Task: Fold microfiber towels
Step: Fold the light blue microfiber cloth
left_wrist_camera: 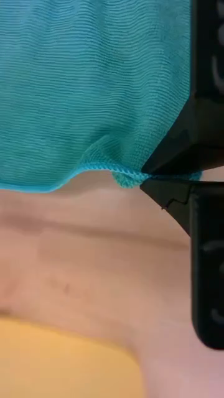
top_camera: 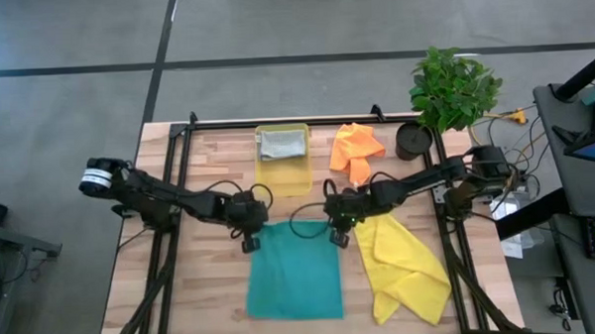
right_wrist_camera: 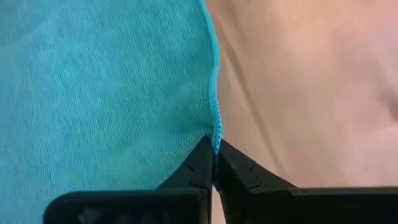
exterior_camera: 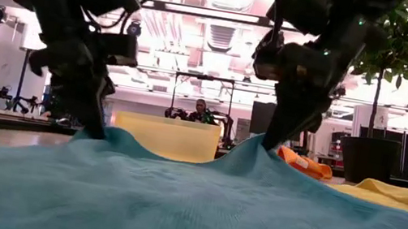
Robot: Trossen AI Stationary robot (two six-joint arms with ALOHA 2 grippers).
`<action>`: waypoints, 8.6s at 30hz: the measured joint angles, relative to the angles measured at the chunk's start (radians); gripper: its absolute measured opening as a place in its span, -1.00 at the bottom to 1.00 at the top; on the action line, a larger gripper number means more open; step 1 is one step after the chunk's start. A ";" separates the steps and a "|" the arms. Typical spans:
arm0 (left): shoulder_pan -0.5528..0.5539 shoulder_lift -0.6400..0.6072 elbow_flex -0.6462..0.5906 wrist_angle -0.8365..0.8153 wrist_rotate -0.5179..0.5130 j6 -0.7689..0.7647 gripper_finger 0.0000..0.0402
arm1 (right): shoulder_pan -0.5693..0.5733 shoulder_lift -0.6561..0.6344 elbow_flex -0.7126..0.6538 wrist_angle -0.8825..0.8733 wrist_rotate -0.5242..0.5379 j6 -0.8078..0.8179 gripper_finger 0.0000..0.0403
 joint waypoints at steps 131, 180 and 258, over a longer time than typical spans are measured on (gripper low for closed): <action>-0.701 0.226 0.090 0.197 -0.124 0.026 -1.00 | 0.587 0.323 0.316 -0.070 0.101 -0.248 -0.94; -0.420 -0.164 -0.061 -0.024 -0.196 0.081 -1.00 | 0.230 0.022 0.050 -0.031 -0.050 -0.199 -0.96; -0.452 0.115 0.011 0.073 -0.191 -0.251 -1.00 | 0.324 0.189 0.139 0.129 0.185 0.371 -0.95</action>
